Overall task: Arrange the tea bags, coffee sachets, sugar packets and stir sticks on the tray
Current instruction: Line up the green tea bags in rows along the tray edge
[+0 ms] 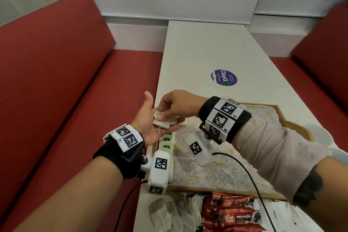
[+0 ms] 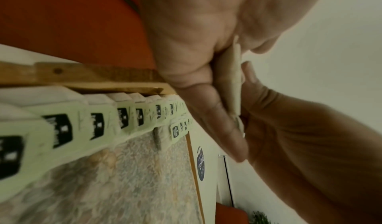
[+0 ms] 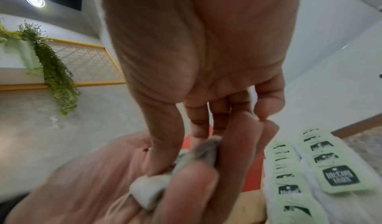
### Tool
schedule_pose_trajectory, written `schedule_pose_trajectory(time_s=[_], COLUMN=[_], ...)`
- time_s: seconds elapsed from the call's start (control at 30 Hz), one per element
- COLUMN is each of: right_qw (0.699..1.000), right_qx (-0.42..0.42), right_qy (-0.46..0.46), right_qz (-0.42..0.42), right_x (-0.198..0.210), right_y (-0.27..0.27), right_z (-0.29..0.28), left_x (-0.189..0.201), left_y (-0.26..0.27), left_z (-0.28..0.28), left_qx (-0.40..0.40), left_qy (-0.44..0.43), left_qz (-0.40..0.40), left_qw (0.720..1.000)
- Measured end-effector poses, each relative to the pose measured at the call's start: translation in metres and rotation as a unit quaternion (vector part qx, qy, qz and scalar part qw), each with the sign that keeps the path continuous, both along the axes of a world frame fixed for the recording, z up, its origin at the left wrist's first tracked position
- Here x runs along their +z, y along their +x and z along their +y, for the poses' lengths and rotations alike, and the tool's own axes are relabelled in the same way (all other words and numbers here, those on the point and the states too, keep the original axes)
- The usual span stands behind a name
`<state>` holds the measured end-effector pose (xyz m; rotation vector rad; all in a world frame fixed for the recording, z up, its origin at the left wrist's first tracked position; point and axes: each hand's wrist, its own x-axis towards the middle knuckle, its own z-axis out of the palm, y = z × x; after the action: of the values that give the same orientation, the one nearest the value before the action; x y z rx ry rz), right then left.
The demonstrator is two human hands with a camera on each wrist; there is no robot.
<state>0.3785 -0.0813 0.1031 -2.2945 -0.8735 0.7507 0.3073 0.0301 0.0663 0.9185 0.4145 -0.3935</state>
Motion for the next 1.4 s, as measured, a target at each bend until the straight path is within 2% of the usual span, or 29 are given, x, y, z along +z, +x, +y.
schedule_pose_trajectory(time_s=[0.1, 0.27, 0.43, 0.67, 0.83, 1.03, 1.17, 1.4], right_qw=[1.000, 0.995, 0.984, 0.968, 0.954, 0.965, 0.981, 0.988], right_qx=[-0.005, -0.067, -0.134, -0.188, -0.232, -0.238, -0.191, -0.140], right_qy=[-0.020, 0.065, 0.116, 0.163, 0.189, 0.111, 0.025, -0.043], right_qz=[-0.012, 0.021, 0.022, 0.043, 0.021, -0.026, 0.003, 0.050], right_x=[-0.001, -0.001, 0.001, -0.006, -0.012, -0.033, -0.045, -0.057], right_y=[0.002, 0.003, 0.008, 0.016, 0.024, 0.034, 0.032, 0.028], right_z=[-0.003, -0.008, -0.014, -0.024, -0.031, -0.041, -0.042, -0.034], left_x=[0.002, 0.000, -0.001, -0.005, -0.006, -0.004, -0.005, -0.009], left_y=[0.000, 0.002, 0.003, 0.004, 0.008, 0.014, 0.015, 0.016], left_z=[-0.004, -0.006, -0.006, -0.006, -0.002, 0.001, 0.000, 0.002], left_qx=[-0.019, -0.026, 0.023, 0.069, 0.113, 0.151, 0.151, 0.152], left_qy=[0.008, 0.031, 0.039, 0.100, 0.107, 0.113, 0.113, 0.110], left_qz=[-0.006, -0.022, -0.031, -0.021, -0.027, -0.037, -0.040, -0.037], left_qw=[1.000, 0.999, 0.998, 0.992, 0.987, 0.981, 0.981, 0.982])
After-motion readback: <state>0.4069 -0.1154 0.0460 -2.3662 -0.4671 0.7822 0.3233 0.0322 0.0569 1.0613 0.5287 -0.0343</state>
